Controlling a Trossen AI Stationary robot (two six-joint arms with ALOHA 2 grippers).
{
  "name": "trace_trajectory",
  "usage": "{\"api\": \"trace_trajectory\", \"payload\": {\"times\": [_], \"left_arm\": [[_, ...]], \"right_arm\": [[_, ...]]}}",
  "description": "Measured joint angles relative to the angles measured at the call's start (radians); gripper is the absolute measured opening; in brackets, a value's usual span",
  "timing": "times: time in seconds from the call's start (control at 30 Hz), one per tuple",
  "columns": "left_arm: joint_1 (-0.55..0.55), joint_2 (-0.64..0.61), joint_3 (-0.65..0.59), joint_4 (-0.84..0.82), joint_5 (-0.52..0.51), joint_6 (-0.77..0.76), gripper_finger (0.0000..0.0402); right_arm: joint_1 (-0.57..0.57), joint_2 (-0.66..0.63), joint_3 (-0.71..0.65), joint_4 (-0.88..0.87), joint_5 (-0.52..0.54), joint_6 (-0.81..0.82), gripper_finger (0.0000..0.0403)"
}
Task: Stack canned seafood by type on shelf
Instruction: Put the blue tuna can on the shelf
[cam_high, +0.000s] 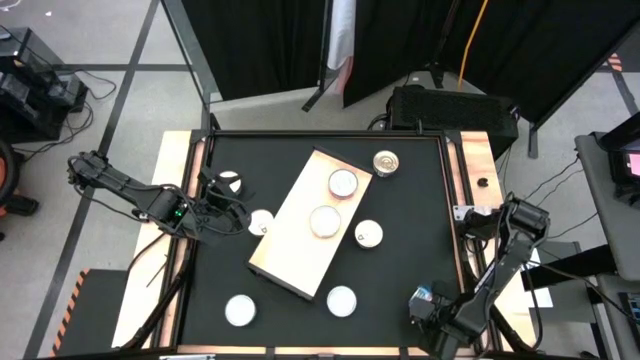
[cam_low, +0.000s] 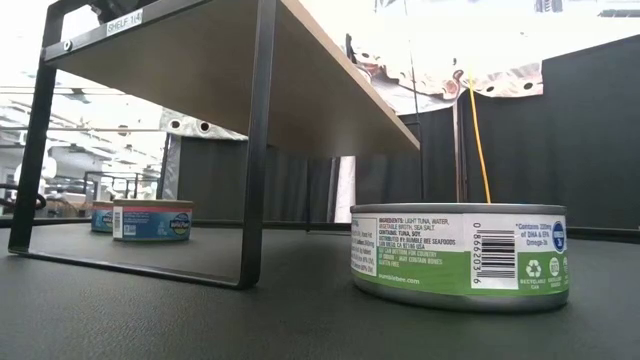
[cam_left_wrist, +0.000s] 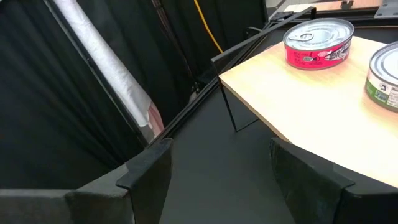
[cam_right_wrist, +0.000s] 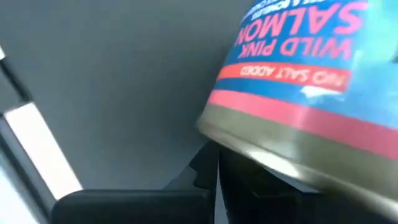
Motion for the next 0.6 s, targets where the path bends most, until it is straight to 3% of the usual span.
{"api": "trace_trajectory", "payload": {"times": [0.33, 0.6], "left_arm": [[0.000, 0.000, 0.000, -0.001, 0.000, 0.001, 0.0269], [0.000, 0.000, 0.000, 0.003, -0.001, 0.002, 0.0269]], "right_arm": [[0.051, -0.005, 0.070, -0.041, -0.030, 0.049, 0.0008], [0.024, -0.006, 0.385, -0.471, -0.037, -0.130, 0.0024]]}}
